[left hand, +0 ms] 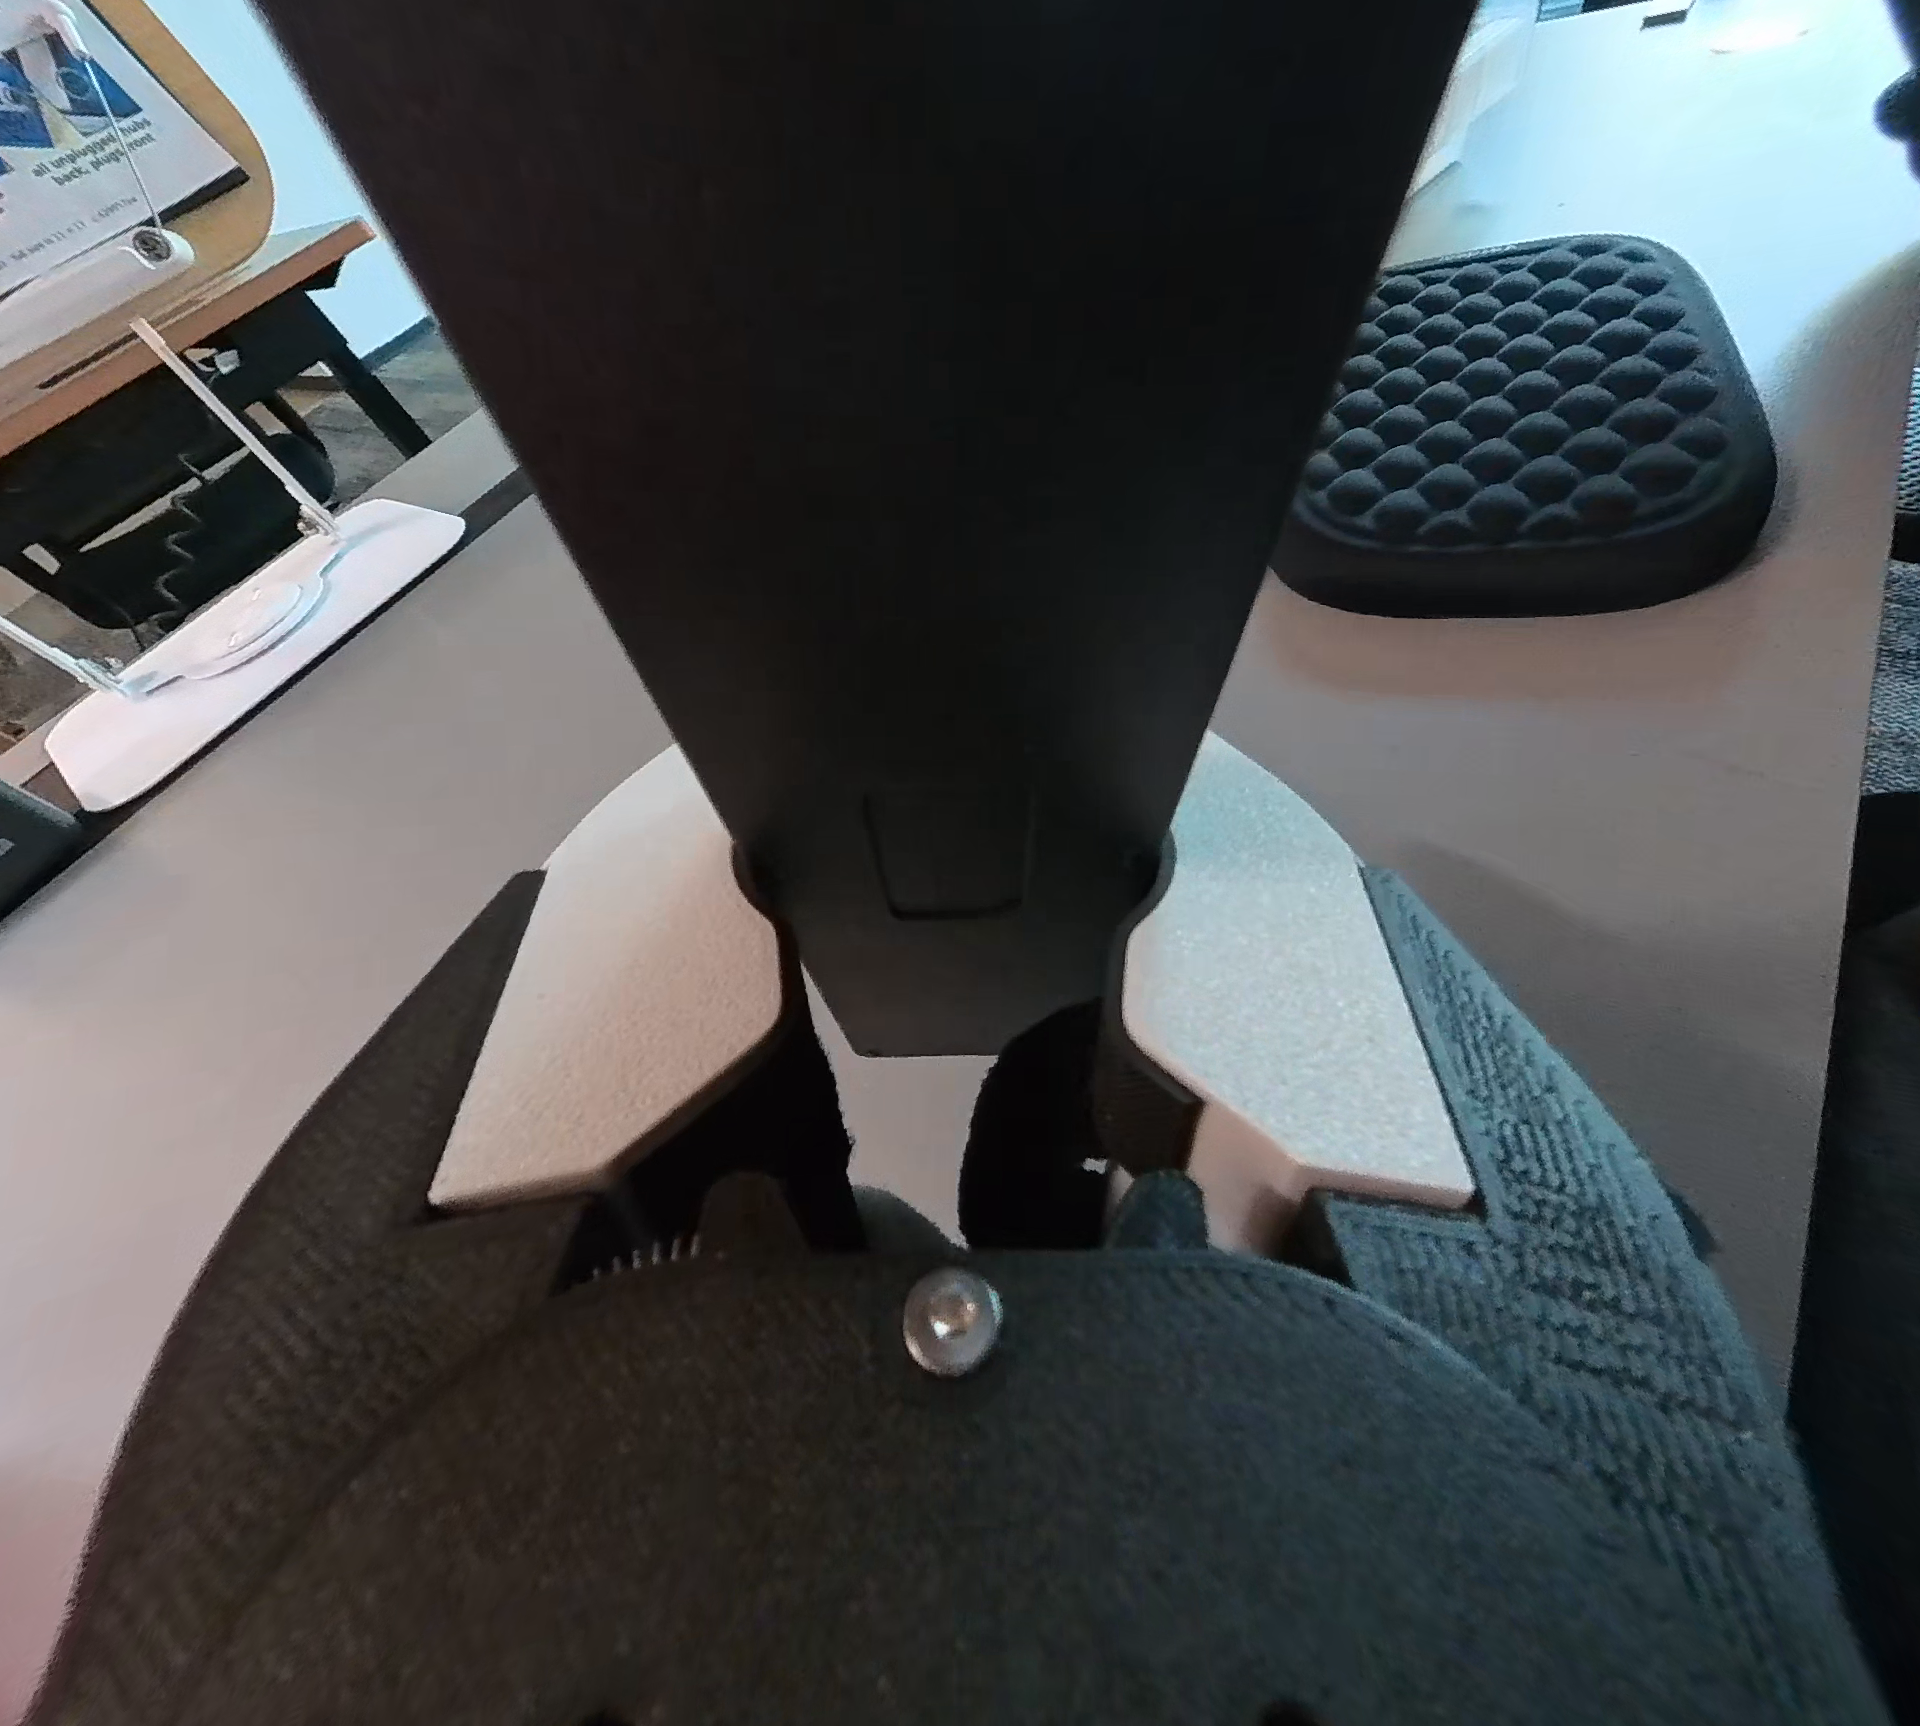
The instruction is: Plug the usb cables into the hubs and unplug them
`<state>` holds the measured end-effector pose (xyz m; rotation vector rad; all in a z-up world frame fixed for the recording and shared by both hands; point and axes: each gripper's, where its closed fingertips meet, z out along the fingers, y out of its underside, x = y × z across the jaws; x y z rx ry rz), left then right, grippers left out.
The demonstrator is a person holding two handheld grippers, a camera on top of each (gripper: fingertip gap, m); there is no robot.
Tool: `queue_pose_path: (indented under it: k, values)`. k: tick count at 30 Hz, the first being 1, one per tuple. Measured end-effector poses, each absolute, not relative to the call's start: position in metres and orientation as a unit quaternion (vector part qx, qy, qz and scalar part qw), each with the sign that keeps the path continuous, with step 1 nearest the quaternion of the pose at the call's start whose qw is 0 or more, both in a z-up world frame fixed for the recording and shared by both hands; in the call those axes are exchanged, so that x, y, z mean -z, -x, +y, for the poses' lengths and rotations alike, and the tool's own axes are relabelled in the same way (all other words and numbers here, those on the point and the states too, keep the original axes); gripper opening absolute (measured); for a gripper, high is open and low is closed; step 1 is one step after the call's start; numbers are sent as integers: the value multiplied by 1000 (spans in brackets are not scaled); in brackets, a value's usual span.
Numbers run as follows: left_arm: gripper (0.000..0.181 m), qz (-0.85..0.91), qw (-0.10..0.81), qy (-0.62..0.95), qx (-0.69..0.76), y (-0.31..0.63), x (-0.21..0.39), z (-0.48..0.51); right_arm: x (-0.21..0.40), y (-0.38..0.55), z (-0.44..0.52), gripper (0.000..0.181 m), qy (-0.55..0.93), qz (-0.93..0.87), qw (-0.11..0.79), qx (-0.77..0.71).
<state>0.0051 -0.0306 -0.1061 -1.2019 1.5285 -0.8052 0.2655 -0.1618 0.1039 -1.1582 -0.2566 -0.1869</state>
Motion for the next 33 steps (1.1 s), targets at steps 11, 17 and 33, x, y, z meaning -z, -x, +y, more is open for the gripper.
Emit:
queue_pose_path:
  k: [11,17,33]
  values:
    - [63,632,497,496,329,-6,107,-30,-72,-281,-130,15,566,-134,811,65]
    - [63,632,495,495,331,-6,107,-31,-51,-294,-119,15,595,-120,794,43]
    - [63,634,494,494,332,-6,107,-31,96,-350,-102,13,890,30,450,68]
